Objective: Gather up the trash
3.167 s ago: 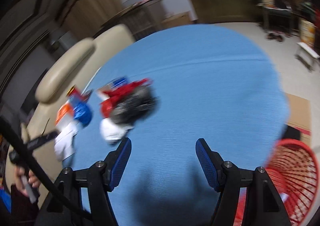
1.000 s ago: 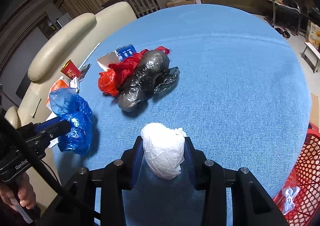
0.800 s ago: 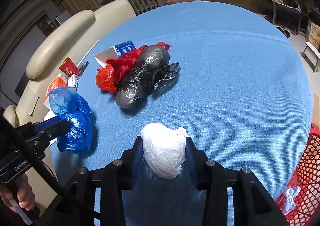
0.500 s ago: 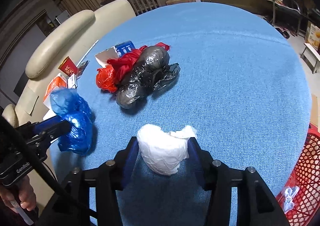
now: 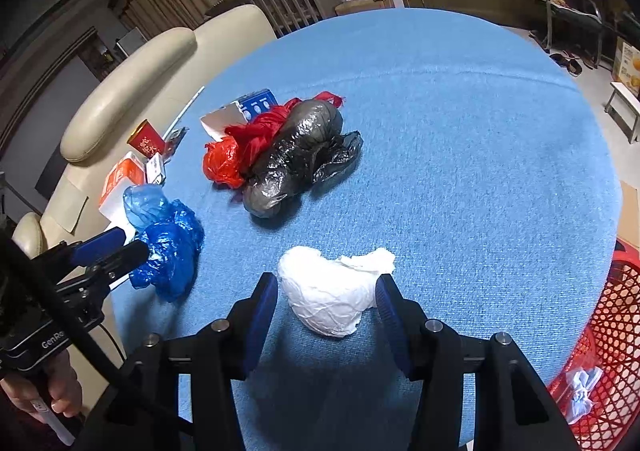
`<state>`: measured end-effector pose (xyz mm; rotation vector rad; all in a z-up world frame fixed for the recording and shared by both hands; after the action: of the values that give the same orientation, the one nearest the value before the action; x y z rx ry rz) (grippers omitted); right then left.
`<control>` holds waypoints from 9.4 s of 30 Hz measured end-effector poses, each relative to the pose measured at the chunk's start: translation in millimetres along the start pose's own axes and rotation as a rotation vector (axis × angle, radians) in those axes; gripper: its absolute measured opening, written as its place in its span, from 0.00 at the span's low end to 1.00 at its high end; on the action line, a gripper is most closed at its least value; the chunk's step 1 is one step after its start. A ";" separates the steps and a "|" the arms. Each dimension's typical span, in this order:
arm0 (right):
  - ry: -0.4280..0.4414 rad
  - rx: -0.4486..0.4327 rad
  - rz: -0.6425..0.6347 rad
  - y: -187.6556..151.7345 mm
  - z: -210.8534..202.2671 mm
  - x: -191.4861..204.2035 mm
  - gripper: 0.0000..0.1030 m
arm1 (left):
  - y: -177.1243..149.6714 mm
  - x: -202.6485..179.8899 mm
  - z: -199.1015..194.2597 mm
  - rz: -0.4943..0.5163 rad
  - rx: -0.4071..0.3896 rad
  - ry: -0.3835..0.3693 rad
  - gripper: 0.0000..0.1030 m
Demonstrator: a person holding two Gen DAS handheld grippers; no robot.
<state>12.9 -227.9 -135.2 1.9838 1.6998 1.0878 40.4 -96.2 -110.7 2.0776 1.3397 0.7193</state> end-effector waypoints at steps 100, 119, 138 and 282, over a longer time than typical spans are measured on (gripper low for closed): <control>0.035 0.006 0.025 -8.7 7.4 2.1 0.41 | -27.8 18.0 10.0 -0.079 -0.019 -0.036 0.52; 0.037 0.012 0.019 -9.9 9.1 5.7 0.41 | -25.7 20.7 7.7 -0.062 -0.030 -0.006 0.11; 0.063 -0.038 0.016 -0.8 -7.6 9.5 0.41 | 0.9 18.8 -29.0 -0.068 -0.134 -0.014 0.08; -0.130 -0.212 0.196 7.4 -166.1 -111.2 0.53 | 25.5 -128.7 -58.2 0.247 -0.150 -0.162 0.60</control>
<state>-100.7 -373.4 -58.1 2.0659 1.2902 1.1235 -30.1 -214.3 -69.6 2.1497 0.9229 0.7122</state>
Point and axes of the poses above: each gripper's, at about its wrist camera, not at the fingertips, and z roughly the way its jaws point, x to its left, y to its top, the point moved 8 cm from there along z, roughly the way its jaws point, and after that the axes turned 12 degrees about -x, right-handed, at the moved point
